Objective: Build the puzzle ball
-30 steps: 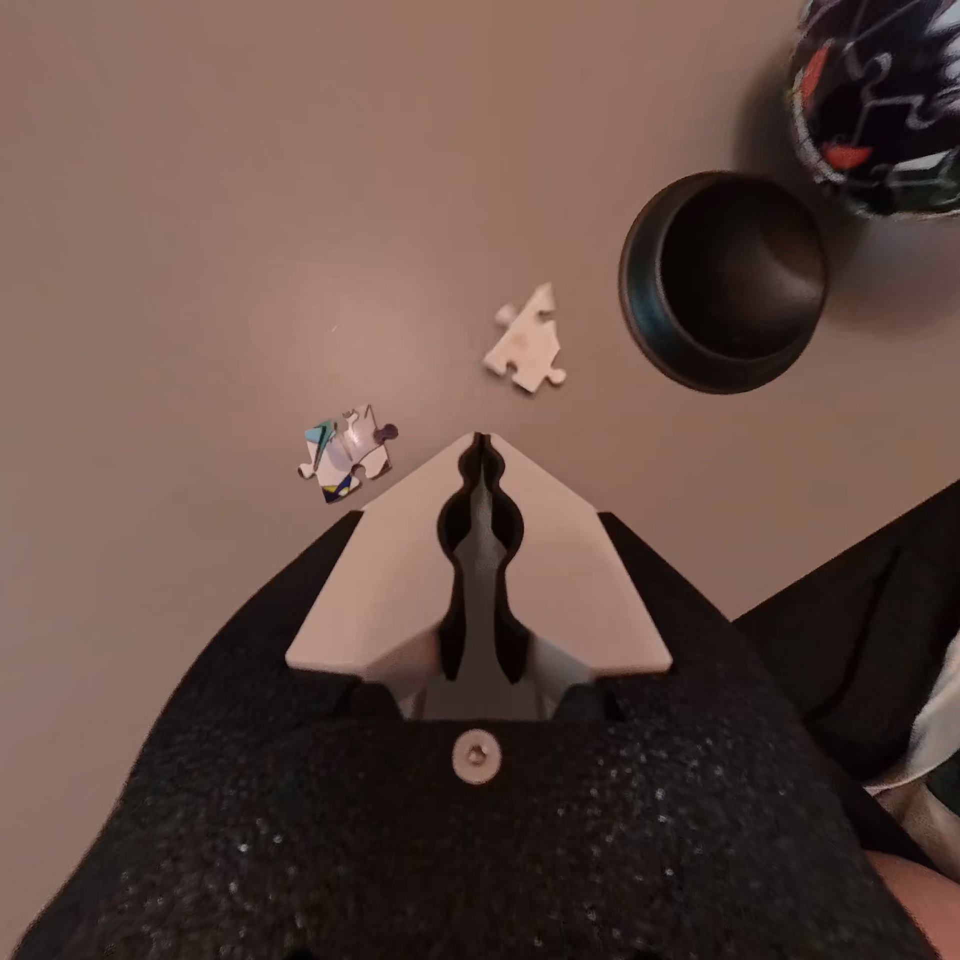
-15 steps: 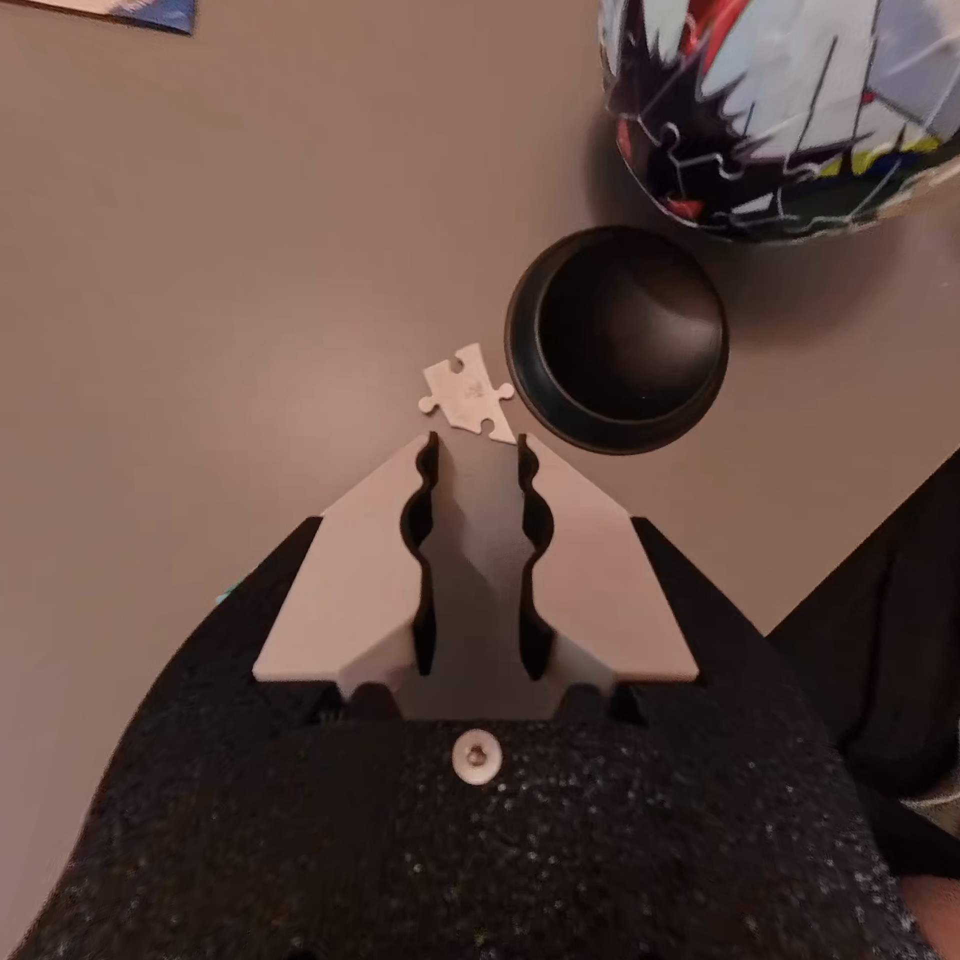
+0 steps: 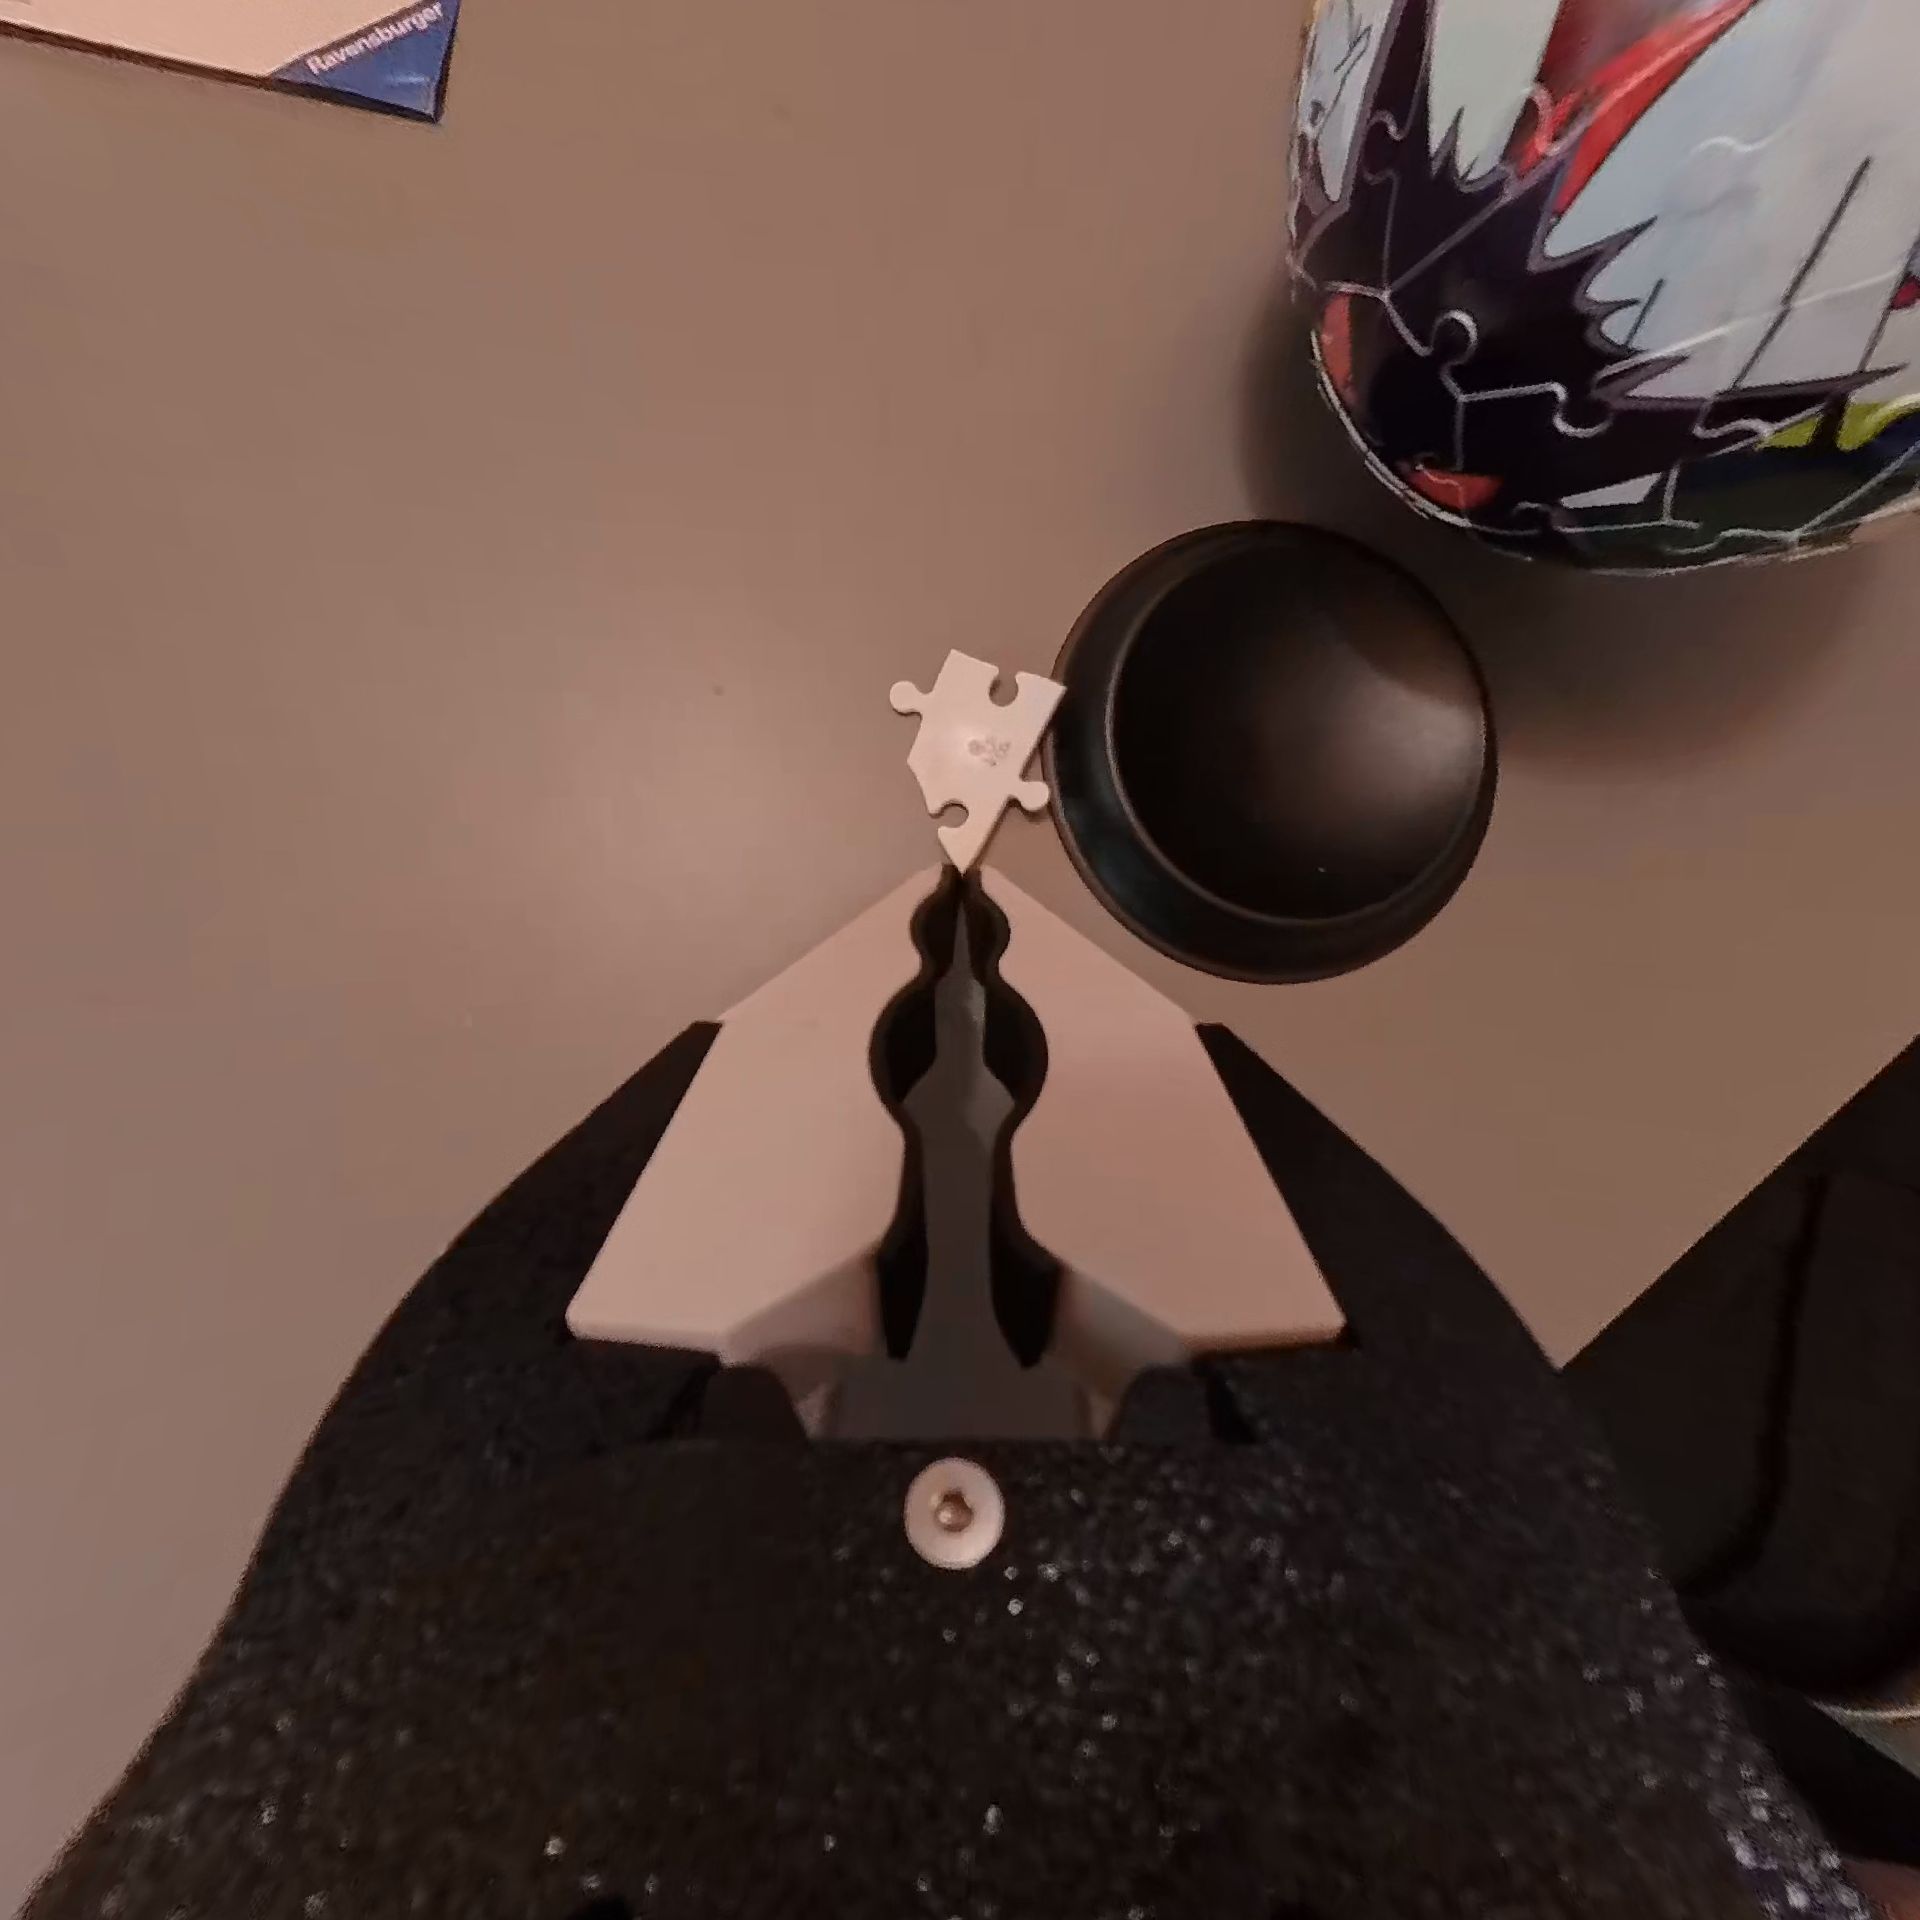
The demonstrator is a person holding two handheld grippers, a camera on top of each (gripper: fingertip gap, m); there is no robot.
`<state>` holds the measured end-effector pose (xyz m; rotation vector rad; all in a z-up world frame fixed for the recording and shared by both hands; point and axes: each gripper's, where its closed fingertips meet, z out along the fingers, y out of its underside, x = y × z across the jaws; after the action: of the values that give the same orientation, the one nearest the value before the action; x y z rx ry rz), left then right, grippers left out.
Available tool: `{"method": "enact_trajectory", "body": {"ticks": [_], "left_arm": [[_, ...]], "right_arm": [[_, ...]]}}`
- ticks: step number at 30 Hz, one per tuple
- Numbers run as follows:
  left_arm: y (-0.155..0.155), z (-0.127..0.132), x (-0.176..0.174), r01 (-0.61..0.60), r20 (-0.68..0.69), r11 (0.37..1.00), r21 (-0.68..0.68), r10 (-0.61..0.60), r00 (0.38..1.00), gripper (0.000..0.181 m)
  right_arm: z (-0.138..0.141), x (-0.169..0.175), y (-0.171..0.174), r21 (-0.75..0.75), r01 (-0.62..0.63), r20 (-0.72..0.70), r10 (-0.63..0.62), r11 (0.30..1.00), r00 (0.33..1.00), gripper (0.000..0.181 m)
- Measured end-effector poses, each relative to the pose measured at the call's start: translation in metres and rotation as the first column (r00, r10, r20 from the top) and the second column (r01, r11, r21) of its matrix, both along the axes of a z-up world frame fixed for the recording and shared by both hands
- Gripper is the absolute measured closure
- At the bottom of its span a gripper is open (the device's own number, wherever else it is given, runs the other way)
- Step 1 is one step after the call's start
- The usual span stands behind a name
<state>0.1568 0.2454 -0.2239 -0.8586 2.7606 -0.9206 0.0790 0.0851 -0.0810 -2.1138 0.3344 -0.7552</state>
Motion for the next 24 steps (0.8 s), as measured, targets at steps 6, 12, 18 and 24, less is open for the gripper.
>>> {"method": "enact_trajectory", "body": {"ticks": [6, 12, 18, 24], "left_arm": [[0.004, 0.015, 0.011, -0.012, 0.102, 0.999, -0.032, 0.016, 0.995, 0.181], [-0.001, 0.079, 0.010, 0.163, 0.452, 0.979, -0.119, -0.093, 0.887, 0.181], [-0.040, 0.159, -0.039, 0.419, 0.748, 0.907, -0.048, -0.245, 0.616, 0.181], [-0.071, 0.172, -0.067, 0.484, 0.804, 0.865, 0.132, -0.379, 0.458, 0.181]], "right_arm": [[0.002, 0.002, 0.002, -0.002, 0.002, 0.012, -0.002, 1.000, 1.000, 0.171], [0.027, 0.007, 0.006, 0.186, 0.054, -0.013, -0.052, 0.981, 0.999, 0.134], [0.069, -0.002, 0.048, 0.488, -0.067, -0.171, 0.171, 0.870, 0.970, 0.127], [0.061, 0.005, 0.070, 0.512, -0.099, -0.290, 0.281, 0.853, 0.915, 0.144]]}}
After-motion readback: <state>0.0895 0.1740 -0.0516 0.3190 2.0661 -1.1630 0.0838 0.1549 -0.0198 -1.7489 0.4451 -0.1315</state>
